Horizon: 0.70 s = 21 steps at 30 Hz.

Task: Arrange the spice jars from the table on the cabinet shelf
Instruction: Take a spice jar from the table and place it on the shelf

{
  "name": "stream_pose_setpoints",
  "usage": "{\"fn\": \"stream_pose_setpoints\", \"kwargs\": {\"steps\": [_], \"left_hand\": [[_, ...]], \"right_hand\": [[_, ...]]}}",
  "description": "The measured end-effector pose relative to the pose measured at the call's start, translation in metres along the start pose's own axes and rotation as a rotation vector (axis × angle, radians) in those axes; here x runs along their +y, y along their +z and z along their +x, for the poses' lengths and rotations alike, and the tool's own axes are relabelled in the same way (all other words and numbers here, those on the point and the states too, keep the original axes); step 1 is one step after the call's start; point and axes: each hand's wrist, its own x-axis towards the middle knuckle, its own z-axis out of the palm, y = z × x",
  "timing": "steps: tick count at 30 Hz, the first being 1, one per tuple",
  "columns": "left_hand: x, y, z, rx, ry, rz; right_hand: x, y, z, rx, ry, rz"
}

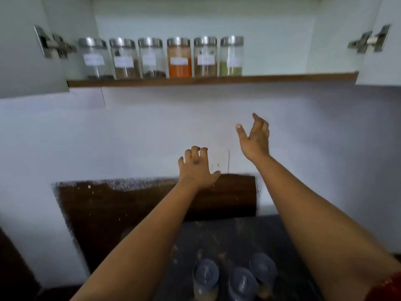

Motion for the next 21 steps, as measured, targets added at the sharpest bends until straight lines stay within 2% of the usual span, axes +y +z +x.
{"fn": "stream_pose_setpoints", "kwargs": {"steps": [2,4,8,11,14,16,19,21], "left_hand": [[-0.005,0.028,-0.032,-0.12,-0.046,-0.1],[-0.013,0.059,-0.068,-0.24,-0.123,-0.267],[-0.025,0.128,-0.138,-0.48,-0.373,-0.595],[-0.024,0.164,-0.183,-0.585,-0.482,-0.71],[-0.02,0.179,-0.208,-0.632,-0.442,-0.71],[-0.017,0.181,-0.218,-0.647,-0.361,-0.691],[-0.014,0.179,-0.223,-0.628,-0.264,-0.65],[-0.014,0.182,-0.227,-0.634,-0.242,-0.696]], "right_hand": [[0.024,0.016,-0.05,-0.081,0.125,0.084],[0.053,0.028,-0.105,-0.159,0.224,0.067],[0.111,0.038,-0.209,-0.476,0.361,-0.171],[0.135,0.037,-0.263,-0.77,0.272,-0.424],[0.149,0.041,-0.296,-1.064,0.138,-0.722],[0.156,0.046,-0.311,-1.125,0.081,-0.875],[0.159,0.049,-0.323,-1.048,-0.031,-0.996],[0.158,0.048,-0.329,-1.011,-0.06,-0.988]]}}
